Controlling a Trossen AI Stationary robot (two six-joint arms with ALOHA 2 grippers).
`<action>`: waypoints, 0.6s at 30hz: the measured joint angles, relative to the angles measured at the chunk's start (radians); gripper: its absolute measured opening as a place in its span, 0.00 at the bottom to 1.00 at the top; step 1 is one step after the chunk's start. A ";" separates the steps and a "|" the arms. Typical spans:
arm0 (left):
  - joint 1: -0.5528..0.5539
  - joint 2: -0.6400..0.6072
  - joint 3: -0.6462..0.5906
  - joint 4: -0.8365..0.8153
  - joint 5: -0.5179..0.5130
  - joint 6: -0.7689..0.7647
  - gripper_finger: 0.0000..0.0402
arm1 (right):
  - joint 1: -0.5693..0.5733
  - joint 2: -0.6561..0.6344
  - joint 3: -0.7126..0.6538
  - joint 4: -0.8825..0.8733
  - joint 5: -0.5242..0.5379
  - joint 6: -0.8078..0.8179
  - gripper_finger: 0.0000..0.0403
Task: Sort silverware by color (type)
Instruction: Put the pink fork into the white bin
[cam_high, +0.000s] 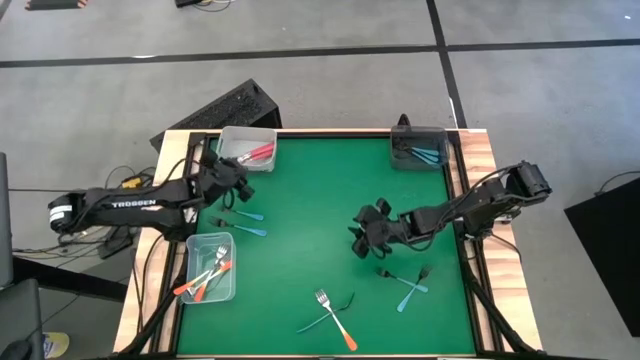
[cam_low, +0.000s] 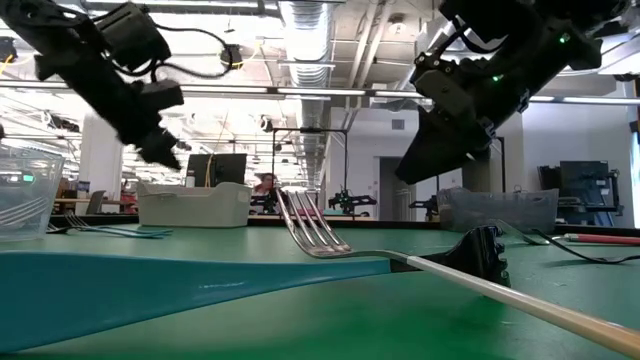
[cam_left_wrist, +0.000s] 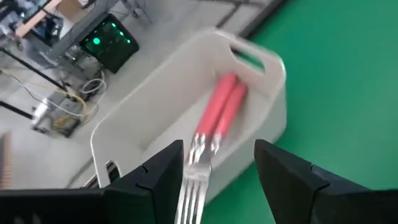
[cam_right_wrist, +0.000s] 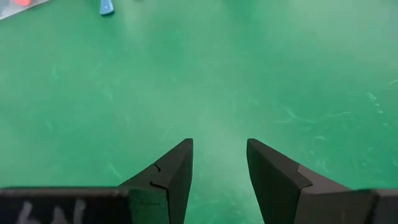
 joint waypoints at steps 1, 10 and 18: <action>-0.021 0.007 0.000 -0.036 -0.012 0.002 0.46 | 0.000 0.000 0.000 0.000 0.000 0.000 0.44; -0.123 0.100 -0.005 -0.140 -0.066 -0.084 0.32 | -0.007 0.000 0.000 0.005 0.000 0.000 0.44; -0.075 0.224 -0.014 -0.125 -0.114 -0.108 0.25 | -0.008 0.000 0.000 0.002 0.002 -0.026 0.44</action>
